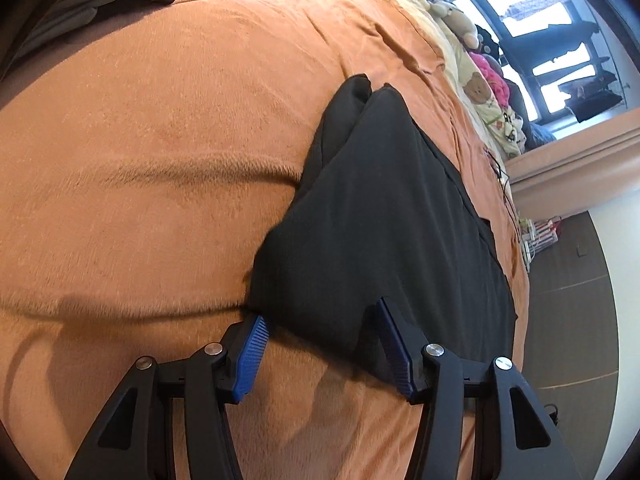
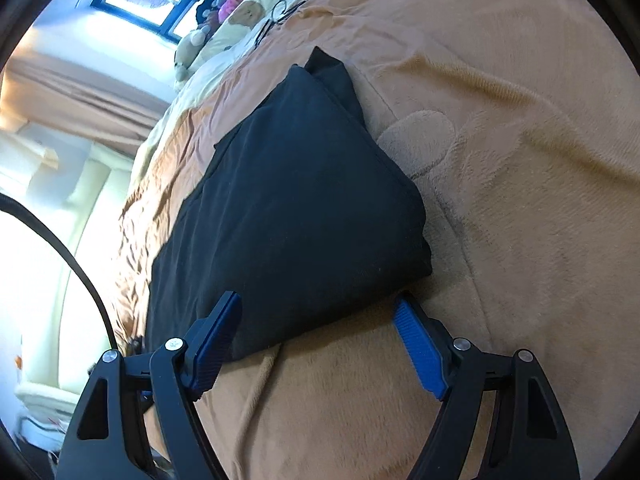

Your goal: Fold small clothes

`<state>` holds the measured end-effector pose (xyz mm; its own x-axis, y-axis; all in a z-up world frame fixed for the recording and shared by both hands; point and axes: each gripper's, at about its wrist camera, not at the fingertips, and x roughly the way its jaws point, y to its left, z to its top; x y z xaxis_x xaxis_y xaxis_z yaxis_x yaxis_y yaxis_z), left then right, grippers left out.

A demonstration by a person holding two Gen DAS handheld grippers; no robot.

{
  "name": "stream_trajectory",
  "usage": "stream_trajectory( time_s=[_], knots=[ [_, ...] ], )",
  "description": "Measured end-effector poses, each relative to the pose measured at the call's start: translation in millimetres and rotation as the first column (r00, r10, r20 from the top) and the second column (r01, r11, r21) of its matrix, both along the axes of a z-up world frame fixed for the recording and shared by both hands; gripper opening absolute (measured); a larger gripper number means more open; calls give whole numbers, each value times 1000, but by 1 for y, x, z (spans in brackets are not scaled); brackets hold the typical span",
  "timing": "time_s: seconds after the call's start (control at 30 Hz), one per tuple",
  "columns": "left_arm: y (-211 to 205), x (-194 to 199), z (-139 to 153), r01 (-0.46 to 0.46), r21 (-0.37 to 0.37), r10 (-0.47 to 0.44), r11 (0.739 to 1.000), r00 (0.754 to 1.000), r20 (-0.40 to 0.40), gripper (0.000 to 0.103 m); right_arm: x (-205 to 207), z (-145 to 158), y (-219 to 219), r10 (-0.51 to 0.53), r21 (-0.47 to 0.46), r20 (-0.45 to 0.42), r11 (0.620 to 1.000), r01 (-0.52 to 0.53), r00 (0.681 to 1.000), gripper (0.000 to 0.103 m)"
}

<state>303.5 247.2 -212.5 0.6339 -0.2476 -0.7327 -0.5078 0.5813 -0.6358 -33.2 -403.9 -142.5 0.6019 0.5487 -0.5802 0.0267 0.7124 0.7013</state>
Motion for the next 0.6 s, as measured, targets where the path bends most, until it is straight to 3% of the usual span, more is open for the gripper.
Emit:
stream_trajectory(
  time_s=[0.17, 0.23, 0.3, 0.33, 0.37, 0.4, 0.6],
  knots=[
    [5, 9, -6, -29, -8, 30, 1000, 1000, 6, 54, 11, -10, -8, -53, 70, 6, 996, 52, 999, 74],
    [6, 10, -5, -47, 2, 47, 999, 999, 7, 45, 13, -15, -7, -70, 82, 4, 994, 70, 998, 68],
    [8, 8, -3, -63, 8, 63, 998, 998, 10, 21, 14, -16, -3, -85, 82, -1, 993, 84, 996, 48],
    [9, 8, -2, -68, 2, 68, 998, 998, 19, 20, 14, -16, -2, -87, 82, -2, 993, 87, 996, 38],
    [9, 7, 0, -70, 3, 70, 998, 997, 25, 16, 15, -16, -2, -76, 96, 5, 993, 75, 997, 21],
    [8, 5, 4, -70, 16, 70, 997, 997, 34, 15, 11, -14, -1, -70, 102, 9, 992, 69, 997, 14],
    [8, -7, 38, -93, 55, 87, 994, 990, 112, 12, -2, 7, -1, -47, 76, 79, 996, 41, 996, 8]
  ],
)
